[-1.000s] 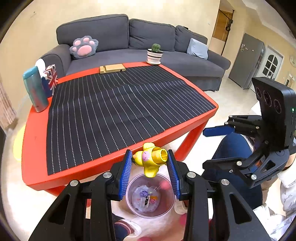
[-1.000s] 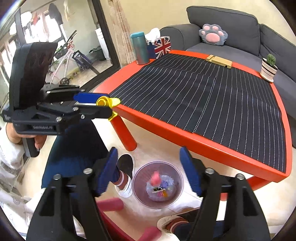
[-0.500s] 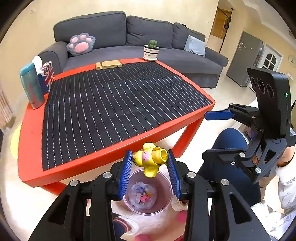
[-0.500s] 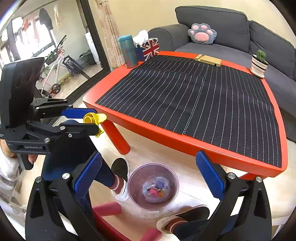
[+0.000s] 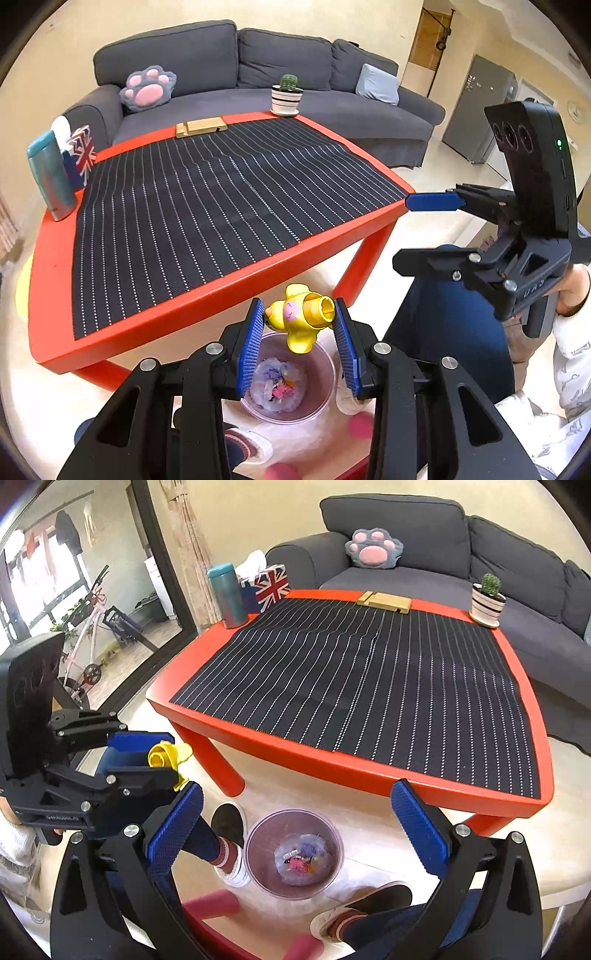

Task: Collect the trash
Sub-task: 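Carry the pig and yellow toy over the trash bin with both grippers, then open both grippers to drop the pig and yellow toy into the bin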

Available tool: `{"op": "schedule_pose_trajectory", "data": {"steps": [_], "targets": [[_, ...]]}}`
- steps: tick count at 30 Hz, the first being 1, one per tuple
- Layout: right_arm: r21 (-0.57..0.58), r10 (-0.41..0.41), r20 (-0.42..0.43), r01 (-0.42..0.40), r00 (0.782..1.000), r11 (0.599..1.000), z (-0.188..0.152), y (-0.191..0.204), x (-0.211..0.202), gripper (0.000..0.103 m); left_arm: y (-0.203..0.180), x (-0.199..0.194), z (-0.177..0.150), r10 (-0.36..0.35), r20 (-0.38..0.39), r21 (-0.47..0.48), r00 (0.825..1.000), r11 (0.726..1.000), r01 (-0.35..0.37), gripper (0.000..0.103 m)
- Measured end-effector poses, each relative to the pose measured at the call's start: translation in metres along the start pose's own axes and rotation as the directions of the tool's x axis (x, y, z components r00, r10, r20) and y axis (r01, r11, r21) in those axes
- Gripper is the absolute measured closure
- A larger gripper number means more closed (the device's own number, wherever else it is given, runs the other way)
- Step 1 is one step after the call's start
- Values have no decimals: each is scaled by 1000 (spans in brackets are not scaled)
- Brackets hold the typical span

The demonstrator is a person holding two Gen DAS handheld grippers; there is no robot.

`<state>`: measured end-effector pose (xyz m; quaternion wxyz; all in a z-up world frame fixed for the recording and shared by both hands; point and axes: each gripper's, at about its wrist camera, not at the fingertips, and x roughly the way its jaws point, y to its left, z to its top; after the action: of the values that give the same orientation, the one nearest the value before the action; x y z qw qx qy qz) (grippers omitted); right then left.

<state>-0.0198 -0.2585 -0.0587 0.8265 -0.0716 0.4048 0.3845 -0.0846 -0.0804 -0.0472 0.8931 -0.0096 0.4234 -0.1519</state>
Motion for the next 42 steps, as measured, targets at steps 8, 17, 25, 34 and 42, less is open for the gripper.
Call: {"op": "schedule_pose_trajectory", "data": {"steps": [8,17,25,34,42], "targets": [[11,-6,10,6,1000,1000,2,-6,-3,3,-6,4,1,-15,-9,15,1000,1000,15,65],[13,-13,20,13,1000,1000,3,-5,-7,3,-3,4,0,-1,29,-9,1000,1000,1,11],[10,-16,14,16,1000,1000,3,-4,-5,3,4,3,-1,27,33,-47,999,999,-25,8],[4,-13,10,13,1000,1000,2,-1,-2,3,7,0,-1,41,42,-61,998,997,-39,8],[2,-11,11,11,1000,1000,0,2,-2,3,9,-3,-1,56,48,-76,997,996,-52,8]]}}
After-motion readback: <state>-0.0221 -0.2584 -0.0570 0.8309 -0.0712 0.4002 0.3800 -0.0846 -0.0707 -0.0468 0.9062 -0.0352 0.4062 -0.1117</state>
